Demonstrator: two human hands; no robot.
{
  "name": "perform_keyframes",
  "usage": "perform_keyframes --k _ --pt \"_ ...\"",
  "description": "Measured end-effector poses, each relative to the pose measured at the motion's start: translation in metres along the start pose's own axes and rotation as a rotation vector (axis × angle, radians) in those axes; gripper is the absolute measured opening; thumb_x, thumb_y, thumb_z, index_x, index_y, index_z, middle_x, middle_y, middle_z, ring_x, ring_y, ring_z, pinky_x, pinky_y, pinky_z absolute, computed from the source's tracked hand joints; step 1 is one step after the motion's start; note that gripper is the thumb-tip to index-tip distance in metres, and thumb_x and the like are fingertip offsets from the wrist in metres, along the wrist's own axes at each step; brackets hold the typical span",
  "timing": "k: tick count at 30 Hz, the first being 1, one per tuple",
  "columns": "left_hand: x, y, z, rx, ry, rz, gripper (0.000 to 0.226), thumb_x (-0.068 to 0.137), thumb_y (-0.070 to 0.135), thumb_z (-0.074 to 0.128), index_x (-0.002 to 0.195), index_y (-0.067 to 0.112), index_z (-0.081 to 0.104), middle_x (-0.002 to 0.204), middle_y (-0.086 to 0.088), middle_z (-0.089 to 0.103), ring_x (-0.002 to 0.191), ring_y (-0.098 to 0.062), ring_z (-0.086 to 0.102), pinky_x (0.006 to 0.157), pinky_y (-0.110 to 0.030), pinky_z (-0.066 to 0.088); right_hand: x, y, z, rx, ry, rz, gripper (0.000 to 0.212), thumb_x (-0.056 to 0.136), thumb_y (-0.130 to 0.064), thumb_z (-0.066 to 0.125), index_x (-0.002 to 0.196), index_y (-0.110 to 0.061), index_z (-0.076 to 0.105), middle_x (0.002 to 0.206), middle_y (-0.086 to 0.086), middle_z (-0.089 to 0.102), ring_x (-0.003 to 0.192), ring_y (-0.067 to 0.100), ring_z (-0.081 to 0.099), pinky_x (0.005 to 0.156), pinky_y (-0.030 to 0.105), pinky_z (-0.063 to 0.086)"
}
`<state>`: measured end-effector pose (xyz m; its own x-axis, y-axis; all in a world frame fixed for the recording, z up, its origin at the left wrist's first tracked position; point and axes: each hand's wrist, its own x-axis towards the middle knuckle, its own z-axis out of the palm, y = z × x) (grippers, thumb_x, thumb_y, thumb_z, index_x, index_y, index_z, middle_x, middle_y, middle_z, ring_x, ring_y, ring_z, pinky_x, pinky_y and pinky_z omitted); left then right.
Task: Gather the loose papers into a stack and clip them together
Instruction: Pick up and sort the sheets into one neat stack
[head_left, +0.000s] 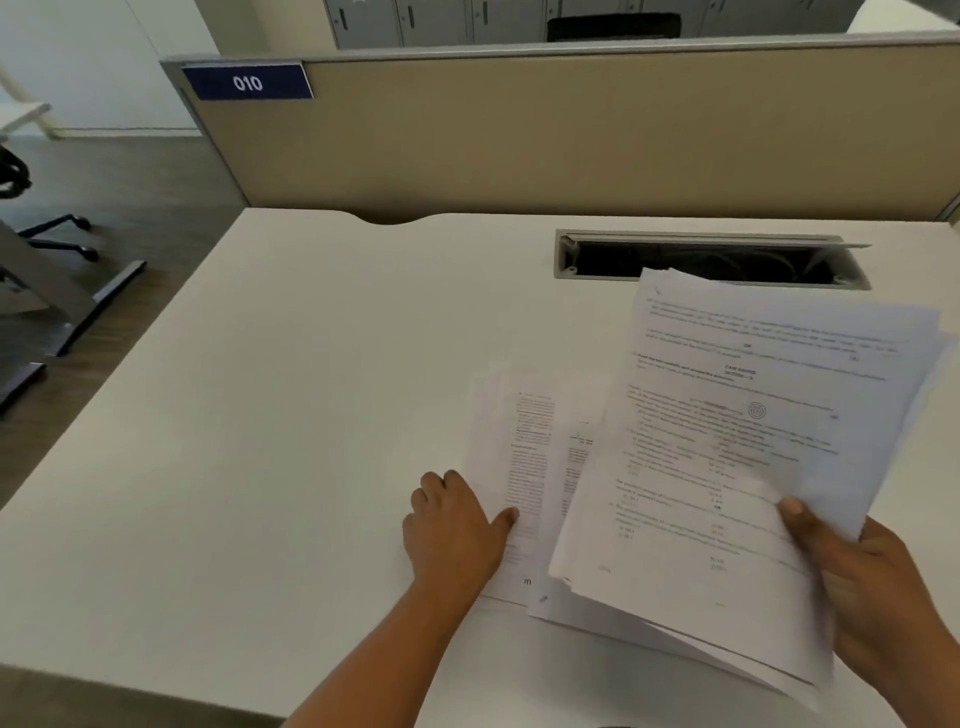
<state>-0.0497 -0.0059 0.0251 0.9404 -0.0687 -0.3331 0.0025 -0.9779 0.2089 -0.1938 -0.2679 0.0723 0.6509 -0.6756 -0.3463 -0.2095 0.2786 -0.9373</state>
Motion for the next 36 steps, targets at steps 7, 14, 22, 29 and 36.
perform_keyframes --k 7,14,22,29,36 --pt "0.000 0.004 0.003 -0.096 -0.045 -0.043 0.072 0.079 0.060 0.071 0.124 0.012 0.043 0.127 -0.007 0.049 0.111 -0.025 0.059 0.075 -0.036 0.051 -0.006 -0.001 0.002 -0.007 -0.004 0.016 0.035 0.070 -0.030 0.070 0.099 -0.011 0.069 0.084 -0.009 0.079 0.069 0.008 0.074 0.069 0.027 0.059" --pt "0.002 0.004 0.003 -0.346 -0.110 -0.126 0.068 0.073 0.047 0.083 0.118 0.012 0.045 0.120 -0.006 0.062 0.106 -0.026 0.066 0.075 -0.035 0.054 -0.009 -0.002 0.008 -0.007 -0.008 0.007 0.009 0.090 -0.015 0.063 0.096 -0.014 0.069 0.081 -0.010 0.079 0.067 0.007 0.073 0.071 0.029 0.058" --pt "0.010 -0.001 0.008 -0.519 -0.046 -0.081 0.033 0.095 0.032 0.061 0.070 0.013 0.051 0.078 -0.007 0.069 0.060 -0.014 0.055 0.056 -0.026 0.044 -0.014 -0.008 0.009 -0.013 -0.009 -0.014 0.017 0.080 -0.022 0.066 0.095 -0.014 0.068 0.079 -0.014 0.078 0.065 0.003 0.072 0.068 0.023 0.058" --pt "0.005 0.001 0.004 -0.798 -0.079 -0.116 0.026 0.087 0.031 0.075 0.077 0.011 0.060 0.082 0.003 0.071 0.073 -0.017 0.070 0.062 -0.029 0.057 -0.015 -0.006 0.008 -0.011 -0.005 -0.025 0.016 0.080 -0.022 0.065 0.093 -0.014 0.068 0.076 -0.014 0.077 0.062 0.002 0.071 0.062 0.020 0.058" --pt "0.008 0.000 -0.003 -0.949 -0.152 -0.125 0.036 0.103 0.027 0.051 0.070 0.015 0.060 0.077 -0.001 0.068 0.067 -0.018 0.064 0.063 -0.029 0.051 -0.012 -0.004 0.003 -0.029 -0.006 -0.002 0.009 0.092 -0.013 0.061 0.096 -0.012 0.068 0.080 -0.013 0.078 0.065 0.003 0.072 0.063 0.020 0.059"
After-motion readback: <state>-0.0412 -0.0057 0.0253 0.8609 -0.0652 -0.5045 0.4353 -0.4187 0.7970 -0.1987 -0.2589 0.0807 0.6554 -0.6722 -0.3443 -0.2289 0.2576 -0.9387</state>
